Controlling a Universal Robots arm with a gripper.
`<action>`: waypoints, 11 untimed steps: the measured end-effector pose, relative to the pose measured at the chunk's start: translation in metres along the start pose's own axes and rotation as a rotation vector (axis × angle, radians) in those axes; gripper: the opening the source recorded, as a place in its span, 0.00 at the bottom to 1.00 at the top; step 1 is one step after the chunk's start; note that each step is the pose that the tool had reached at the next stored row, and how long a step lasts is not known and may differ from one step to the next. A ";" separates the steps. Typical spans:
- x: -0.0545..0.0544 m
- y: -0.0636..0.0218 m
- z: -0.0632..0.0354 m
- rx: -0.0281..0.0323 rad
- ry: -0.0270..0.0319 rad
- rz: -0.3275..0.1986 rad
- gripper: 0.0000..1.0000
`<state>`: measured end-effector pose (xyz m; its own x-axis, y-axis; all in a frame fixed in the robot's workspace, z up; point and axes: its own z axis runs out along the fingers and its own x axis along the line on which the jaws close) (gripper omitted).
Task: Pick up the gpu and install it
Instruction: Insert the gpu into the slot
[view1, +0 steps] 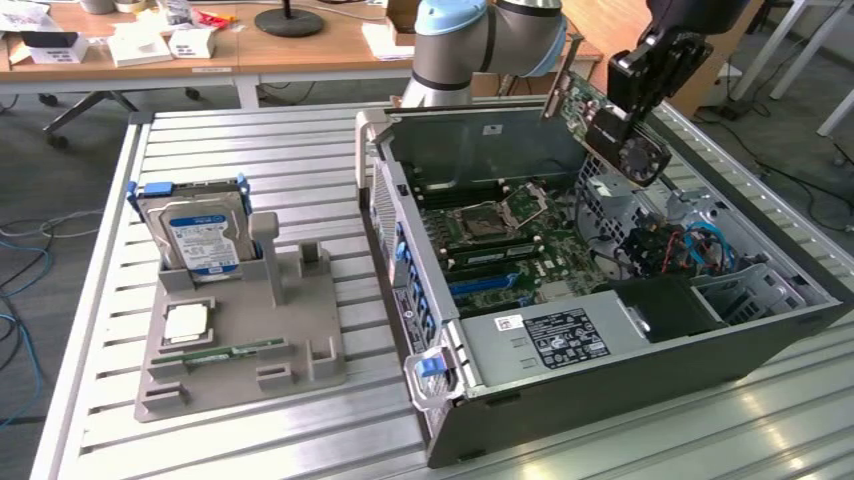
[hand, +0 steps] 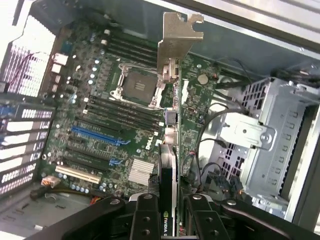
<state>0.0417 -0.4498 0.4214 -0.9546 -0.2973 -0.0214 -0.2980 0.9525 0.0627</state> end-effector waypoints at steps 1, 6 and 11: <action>0.000 0.0000 0.0001 -0.0004 0.0012 -0.018 0.26; 0.000 0.0000 0.0008 -0.0023 0.0067 -0.108 0.26; 0.000 -0.0001 0.0014 -0.0042 0.0126 -0.200 0.26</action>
<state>0.0417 -0.4498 0.4200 -0.8765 -0.4810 -0.0214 -0.4813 0.8743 0.0626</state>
